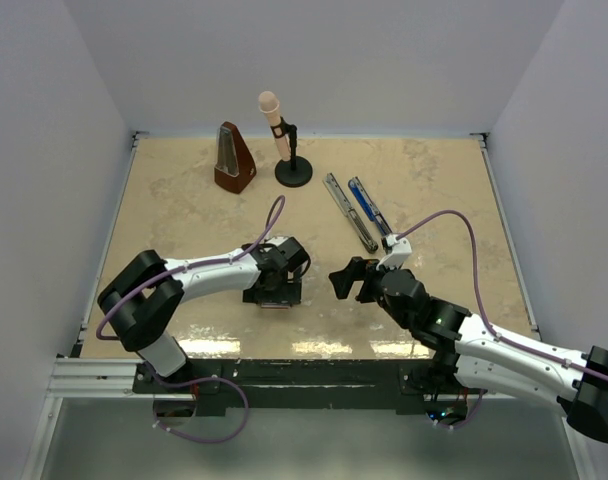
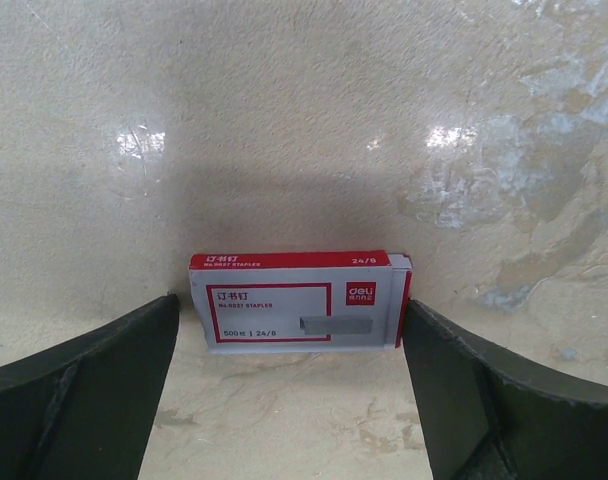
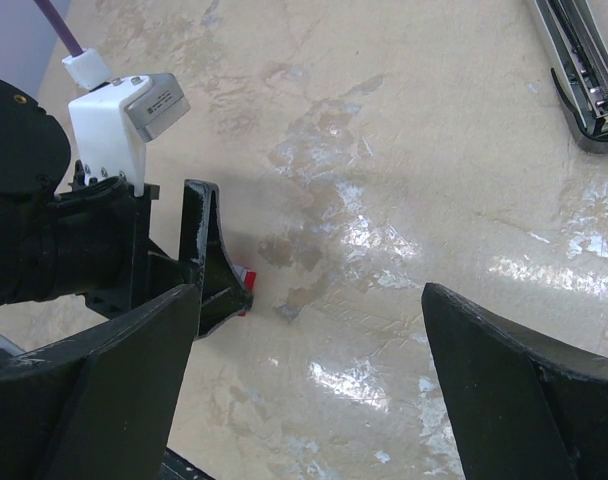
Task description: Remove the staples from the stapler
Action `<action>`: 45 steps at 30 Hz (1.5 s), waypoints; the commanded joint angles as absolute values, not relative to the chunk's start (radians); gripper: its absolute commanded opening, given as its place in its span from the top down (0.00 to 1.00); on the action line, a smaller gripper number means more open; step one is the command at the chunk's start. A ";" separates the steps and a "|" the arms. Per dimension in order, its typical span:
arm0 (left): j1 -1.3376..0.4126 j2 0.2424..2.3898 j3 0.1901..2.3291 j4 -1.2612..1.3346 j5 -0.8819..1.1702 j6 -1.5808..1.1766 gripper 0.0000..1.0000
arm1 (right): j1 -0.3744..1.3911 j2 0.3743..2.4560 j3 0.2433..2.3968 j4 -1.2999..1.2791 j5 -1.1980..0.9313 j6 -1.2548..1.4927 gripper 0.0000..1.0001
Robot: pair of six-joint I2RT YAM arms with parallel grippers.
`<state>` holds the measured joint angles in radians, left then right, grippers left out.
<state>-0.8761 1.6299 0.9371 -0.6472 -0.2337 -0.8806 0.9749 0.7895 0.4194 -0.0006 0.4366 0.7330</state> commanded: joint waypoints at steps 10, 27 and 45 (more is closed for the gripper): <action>-0.888 1.647 0.986 -0.670 -0.295 -0.919 0.14 | 0.976 0.785 0.413 0.009 0.466 0.738 0.01; -0.888 1.641 0.999 -0.669 -0.302 -0.931 0.21 | 0.976 0.811 0.417 0.031 0.457 0.729 0.01; -0.476 1.267 0.922 -0.347 0.159 -0.660 0.00 | 0.977 0.888 0.511 0.003 0.485 0.673 0.01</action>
